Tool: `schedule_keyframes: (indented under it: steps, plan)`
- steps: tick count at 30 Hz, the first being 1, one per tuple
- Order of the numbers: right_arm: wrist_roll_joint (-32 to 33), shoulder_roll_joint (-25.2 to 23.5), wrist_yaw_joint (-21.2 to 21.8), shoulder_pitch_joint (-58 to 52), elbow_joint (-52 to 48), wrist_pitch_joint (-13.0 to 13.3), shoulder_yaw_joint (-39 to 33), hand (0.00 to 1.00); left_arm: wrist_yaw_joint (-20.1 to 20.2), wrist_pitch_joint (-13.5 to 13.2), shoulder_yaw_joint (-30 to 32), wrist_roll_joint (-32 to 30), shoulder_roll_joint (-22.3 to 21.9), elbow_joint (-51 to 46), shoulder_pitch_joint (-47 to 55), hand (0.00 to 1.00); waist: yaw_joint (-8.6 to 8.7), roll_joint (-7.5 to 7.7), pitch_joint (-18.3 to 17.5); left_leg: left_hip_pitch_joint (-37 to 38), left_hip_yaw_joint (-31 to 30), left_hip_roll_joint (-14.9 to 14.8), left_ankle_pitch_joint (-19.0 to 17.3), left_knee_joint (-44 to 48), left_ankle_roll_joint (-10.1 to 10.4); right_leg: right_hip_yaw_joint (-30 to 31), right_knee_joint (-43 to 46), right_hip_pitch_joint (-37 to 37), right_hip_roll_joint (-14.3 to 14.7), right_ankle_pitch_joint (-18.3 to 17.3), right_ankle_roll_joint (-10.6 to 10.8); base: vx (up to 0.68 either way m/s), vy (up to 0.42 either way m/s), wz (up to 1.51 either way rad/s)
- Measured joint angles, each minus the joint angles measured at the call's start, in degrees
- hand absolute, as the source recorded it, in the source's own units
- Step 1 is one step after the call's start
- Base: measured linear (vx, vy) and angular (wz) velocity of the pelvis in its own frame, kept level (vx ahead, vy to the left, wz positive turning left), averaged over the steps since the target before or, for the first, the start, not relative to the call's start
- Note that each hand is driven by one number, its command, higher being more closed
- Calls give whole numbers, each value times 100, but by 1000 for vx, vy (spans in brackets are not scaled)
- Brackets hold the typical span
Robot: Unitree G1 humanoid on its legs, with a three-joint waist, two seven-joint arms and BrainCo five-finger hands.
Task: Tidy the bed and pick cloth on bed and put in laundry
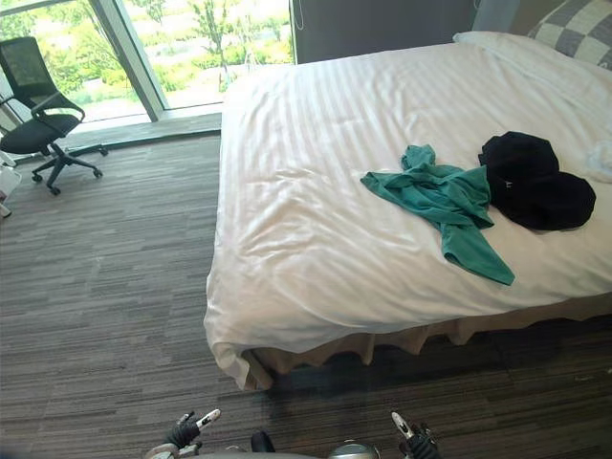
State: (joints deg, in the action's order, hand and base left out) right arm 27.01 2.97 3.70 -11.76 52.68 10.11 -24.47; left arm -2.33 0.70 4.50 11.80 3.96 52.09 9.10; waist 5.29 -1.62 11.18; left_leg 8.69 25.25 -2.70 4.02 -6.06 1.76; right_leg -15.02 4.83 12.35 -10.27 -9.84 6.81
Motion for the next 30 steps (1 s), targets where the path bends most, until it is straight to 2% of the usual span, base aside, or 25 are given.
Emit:
schedule_keyframes:
  steps: [2,5,9,10,15,20,22,25,26,29,30]
  plan:
    - [153,-22,-195,22,-230,106,-84,0,-46,-1,-4,-7,35,142,-83,0,-10,39,-19,5,53,14,-16,0,-23,48,-40,-6,-8,62,-12,55,55,-15]
    - [201,-20,-416,25,-1277,288,-101,0,-50,-23,-30,-140,69,145,-93,0,-10,77,-33,-8,166,28,-41,2,-49,178,-59,-81,-16,105,5,77,53,-18]
    - [191,18,-383,99,-2858,402,-338,0,-50,-132,-200,-178,152,101,-93,0,-19,133,-52,-12,220,70,-81,3,-33,216,-57,-104,-18,119,-17,80,26,-6]
    - [187,51,-368,125,-3094,401,-342,100,-50,-136,-202,-177,157,96,-93,0,-19,141,-57,-12,220,71,-85,4,-28,216,-55,-103,-18,121,-20,95,5,-1]
    - [-13,401,180,605,-4208,231,-231,100,-49,-160,-224,-175,209,56,-94,0,-20,222,-36,0,200,71,-94,4,-19,220,-45,-100,-14,143,-60,48,1,0]
    - [-370,995,892,1081,-4691,74,512,100,-48,-166,-232,-195,227,29,-91,0,-67,241,-25,1,67,80,-91,-2,-25,137,6,-61,-18,133,-77,-6,-2,10]
    - [-371,1311,1211,1360,-4719,-21,899,100,-35,-185,-234,-254,228,-37,-96,0,-187,253,-18,-4,6,93,-80,-3,-39,45,8,-39,-29,112,-96,-30,-4,12]
    - [-372,1656,1514,1897,-4700,-183,1462,100,-1,-226,-240,-472,249,-112,-95,0,-229,297,-3,-141,-317,180,-19,-2,-107,-243,37,5,-98,39,-54,-30,-4,50]
    - [-371,1706,1555,2022,-4688,-217,1576,100,5,-224,-242,-521,256,-131,-100,0,-252,299,-2,-169,-361,190,-6,-2,-119,-294,34,4,-104,40,-52,-15,13,43]
    - [-362,1825,1792,2848,-4369,-360,2137,100,86,-227,-357,-793,391,-266,-150,0,-473,334,23,-284,-509,228,23,1,-154,-441,39,-17,-133,36,-29,13,16,27]
    - [-349,1848,1893,3192,-4231,-423,2300,100,130,-227,-446,-1017,466,-369,-185,0,-509,398,52,-382,-545,193,64,4,-171,-469,87,-115,-138,47,-28,19,-2,26]
